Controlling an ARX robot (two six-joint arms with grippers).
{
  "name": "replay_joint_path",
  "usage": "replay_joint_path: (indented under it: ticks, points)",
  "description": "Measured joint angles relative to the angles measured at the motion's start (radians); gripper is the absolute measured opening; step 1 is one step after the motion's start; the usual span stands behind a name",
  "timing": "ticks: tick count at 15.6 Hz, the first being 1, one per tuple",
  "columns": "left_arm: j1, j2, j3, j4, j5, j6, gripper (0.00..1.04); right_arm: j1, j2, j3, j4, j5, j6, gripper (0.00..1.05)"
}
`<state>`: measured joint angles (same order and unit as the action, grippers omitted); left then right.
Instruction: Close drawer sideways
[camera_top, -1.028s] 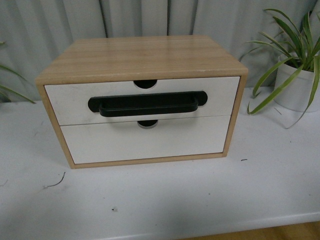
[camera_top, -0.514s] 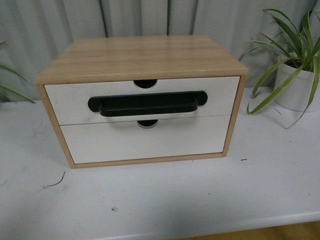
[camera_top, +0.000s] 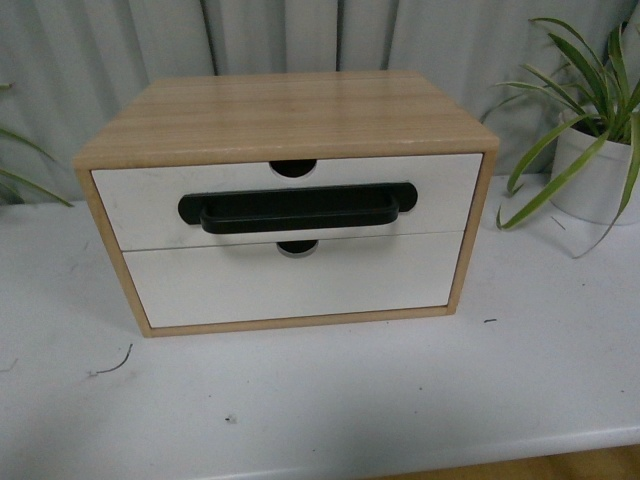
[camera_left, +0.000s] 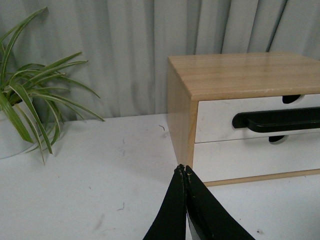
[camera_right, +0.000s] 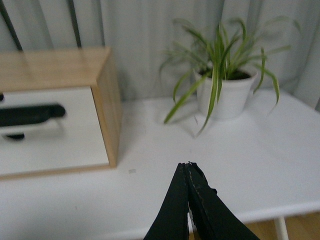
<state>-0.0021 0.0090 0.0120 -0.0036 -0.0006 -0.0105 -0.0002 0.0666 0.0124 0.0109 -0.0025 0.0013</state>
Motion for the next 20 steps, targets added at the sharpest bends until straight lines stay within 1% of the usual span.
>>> replay_joint_path:
  ticks: [1,2,5,6,7,10,11,13,14,15,20]
  points:
    - [0.0,0.0,0.0,-0.001,0.001,0.0,0.02,0.0,-0.064,0.0,0.002,0.002,0.0,0.02]
    - [0.0,0.0,0.0,0.001,0.001,0.0,0.02,0.0,-0.063,0.0,-0.018,0.002,0.0,0.02]
    - [0.0,0.0,0.0,0.0,0.0,0.0,0.02,0.0,-0.063,0.0,-0.015,0.002,-0.001,0.02]
    - [0.0,0.0,0.0,0.0,0.0,0.0,0.02,0.0,-0.063,0.0,-0.015,0.002,-0.002,0.04]
    - [0.0,0.0,0.0,0.0,0.001,0.0,0.13,0.0,-0.063,0.0,-0.015,0.002,-0.002,0.16]
    - [0.0,0.0,0.0,0.0,0.001,0.0,0.51,0.0,-0.063,0.0,-0.015,0.002,-0.002,0.55]
    - [0.0,0.0,0.0,0.0,0.0,0.0,0.62,0.0,-0.063,0.0,-0.015,0.002,-0.002,0.66]
    - [0.0,0.0,0.0,0.0,0.001,0.0,0.89,0.0,-0.063,0.0,-0.015,0.002,-0.002,0.93]
    - [0.0,0.0,0.0,0.0,0.0,0.001,1.0,0.0,-0.063,0.0,-0.015,0.002,-0.001,1.0]
    - [0.0,0.0,0.0,0.0,0.0,0.0,0.97,0.0,-0.063,0.0,-0.015,0.002,-0.002,0.97]
    - [0.0,0.0,0.0,0.0,0.0,0.001,0.98,0.0,-0.063,0.0,-0.015,0.002,-0.001,0.98]
